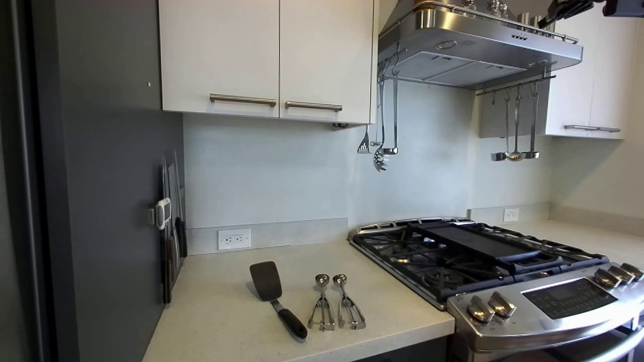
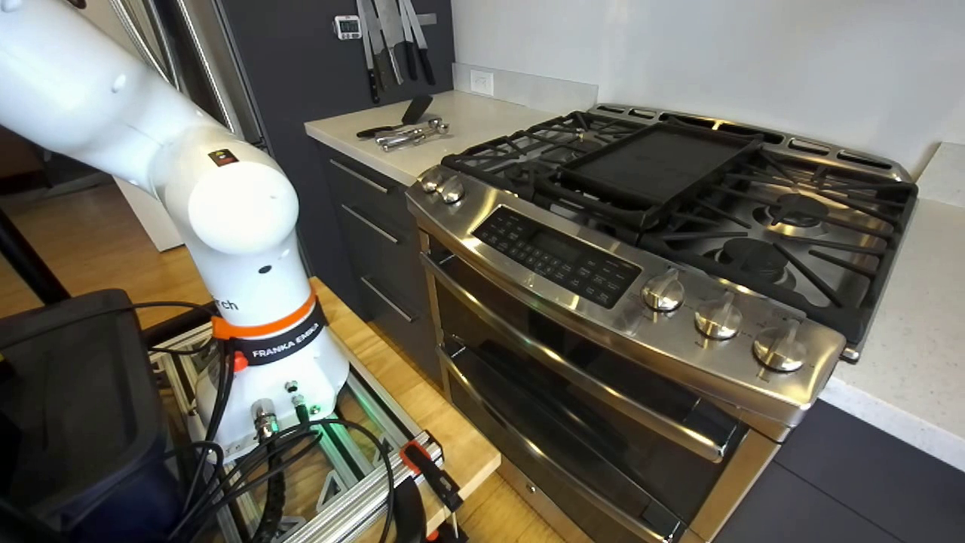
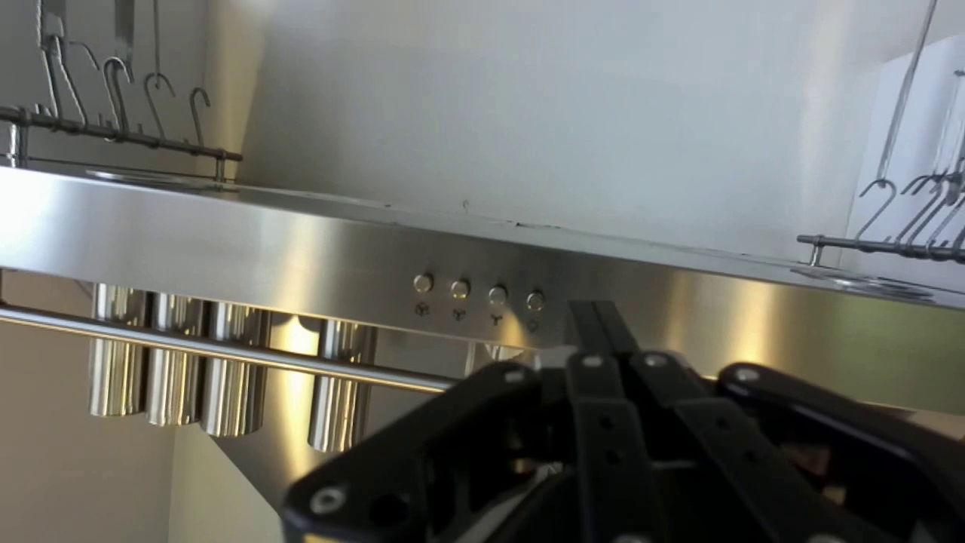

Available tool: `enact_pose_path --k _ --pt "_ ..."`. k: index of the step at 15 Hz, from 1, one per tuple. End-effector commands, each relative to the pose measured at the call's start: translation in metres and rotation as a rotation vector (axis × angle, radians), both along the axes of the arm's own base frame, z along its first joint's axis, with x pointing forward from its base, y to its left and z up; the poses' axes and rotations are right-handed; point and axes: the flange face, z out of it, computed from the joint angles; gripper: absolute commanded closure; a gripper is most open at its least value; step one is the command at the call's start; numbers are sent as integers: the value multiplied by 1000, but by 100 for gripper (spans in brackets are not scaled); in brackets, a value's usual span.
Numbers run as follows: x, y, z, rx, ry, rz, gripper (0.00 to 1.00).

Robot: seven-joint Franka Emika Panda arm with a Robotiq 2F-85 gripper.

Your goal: Turn on the lights above the stove

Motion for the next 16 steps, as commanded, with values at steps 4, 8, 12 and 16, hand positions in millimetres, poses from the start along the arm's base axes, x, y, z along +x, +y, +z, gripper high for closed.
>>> enact_pose_path --k 4,8,12,16 --pt "-11 2 -5 12 37 4 100" --pt "7 1 -5 13 0 -27 100" --pt "28 3 -3 22 -65 -53 100" --pt "49 5 -6 22 -96 -74 100"
